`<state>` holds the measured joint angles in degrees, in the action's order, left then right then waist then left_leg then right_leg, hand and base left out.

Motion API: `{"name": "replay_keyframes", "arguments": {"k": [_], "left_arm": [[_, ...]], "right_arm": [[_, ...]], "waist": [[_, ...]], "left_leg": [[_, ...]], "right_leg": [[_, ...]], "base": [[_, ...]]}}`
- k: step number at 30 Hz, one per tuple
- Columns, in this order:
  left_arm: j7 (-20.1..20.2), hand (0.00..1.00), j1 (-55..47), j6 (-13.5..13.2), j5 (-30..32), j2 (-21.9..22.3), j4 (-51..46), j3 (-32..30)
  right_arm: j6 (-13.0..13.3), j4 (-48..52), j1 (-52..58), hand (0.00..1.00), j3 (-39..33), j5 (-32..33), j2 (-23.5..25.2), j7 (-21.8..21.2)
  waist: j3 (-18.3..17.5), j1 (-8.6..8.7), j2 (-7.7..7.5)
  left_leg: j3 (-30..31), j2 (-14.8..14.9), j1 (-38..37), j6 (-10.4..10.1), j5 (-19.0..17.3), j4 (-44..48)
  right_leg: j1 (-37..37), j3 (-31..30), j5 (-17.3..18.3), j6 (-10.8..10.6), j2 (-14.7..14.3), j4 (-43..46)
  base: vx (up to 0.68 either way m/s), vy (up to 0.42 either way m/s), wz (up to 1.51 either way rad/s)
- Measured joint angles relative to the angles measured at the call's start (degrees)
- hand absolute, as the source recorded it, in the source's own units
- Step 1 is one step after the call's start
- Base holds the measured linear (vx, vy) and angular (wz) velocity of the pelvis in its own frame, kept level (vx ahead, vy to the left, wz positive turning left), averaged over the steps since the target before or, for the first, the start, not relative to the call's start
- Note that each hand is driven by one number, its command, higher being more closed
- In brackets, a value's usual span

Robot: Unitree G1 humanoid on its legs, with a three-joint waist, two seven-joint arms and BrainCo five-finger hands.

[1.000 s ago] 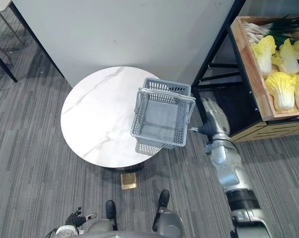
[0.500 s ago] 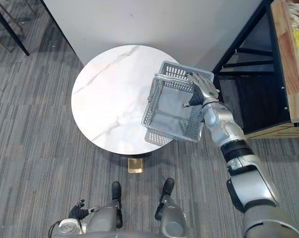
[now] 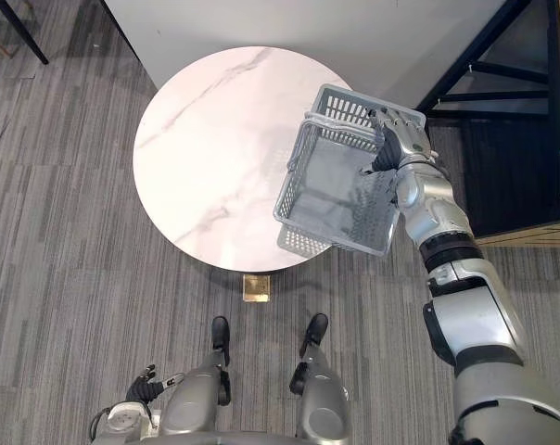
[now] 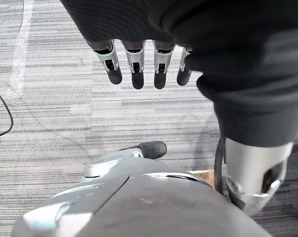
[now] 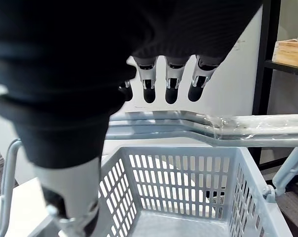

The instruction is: Pick vegetable in the basket

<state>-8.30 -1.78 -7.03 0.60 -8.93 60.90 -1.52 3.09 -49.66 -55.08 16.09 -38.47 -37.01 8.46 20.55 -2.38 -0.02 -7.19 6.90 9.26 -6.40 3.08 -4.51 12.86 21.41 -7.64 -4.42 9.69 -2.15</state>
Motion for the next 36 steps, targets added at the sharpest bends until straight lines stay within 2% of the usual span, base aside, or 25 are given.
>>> {"name": "replay_keyframes", "arguments": {"k": [9,10,21,36], "left_arm": [[-0.1,0.0,0.4,0.0,-0.5,0.0,0.0,0.0],[-0.2,0.0,0.4,0.0,-0.5,0.0,0.0,0.1],[-0.3,0.0,0.5,-0.1,-0.5,-0.1,-0.3,0.6],[-0.4,0.0,0.8,0.1,-0.4,-0.3,-0.5,2.1]], "right_arm": [[-0.3,-4.4,-1.7,0.0,-0.6,0.0,-0.7,0.3],[-0.3,-5.1,-1.7,1.0,-1.6,0.0,-0.7,0.5],[-0.4,-7.6,-3.4,1.0,-2.8,0.0,-2.7,1.0],[0.8,-7.2,-1.6,1.0,-1.9,-1.3,-2.9,0.8]], "waist": [[1.1,0.02,-0.05],[1.2,0.03,-0.03],[2.2,0.26,-0.02],[2.5,-1.07,-0.06]], "left_leg": [[0.4,-0.8,1.7,0.6,0.4,-0.1],[0.6,-0.9,1.7,0.7,0.5,-0.3],[1.6,-2.1,2.7,1.2,0.9,-0.4],[1.8,-2.0,0.5,1.3,0.9,-0.4]], "right_leg": [[1.5,0.1,-0.3,0.0,0.7,0.0],[1.5,0.1,-0.3,0.0,0.7,0.0],[1.8,0.0,-1.3,0.1,1.7,-0.9],[-0.6,0.0,-1.3,0.1,1.7,-0.9]], "base": [[0.01,0.012,0.02],[0.03,0.019,0.05],[0.02,0.023,0.05],[0.01,0.003,0.0]]}}
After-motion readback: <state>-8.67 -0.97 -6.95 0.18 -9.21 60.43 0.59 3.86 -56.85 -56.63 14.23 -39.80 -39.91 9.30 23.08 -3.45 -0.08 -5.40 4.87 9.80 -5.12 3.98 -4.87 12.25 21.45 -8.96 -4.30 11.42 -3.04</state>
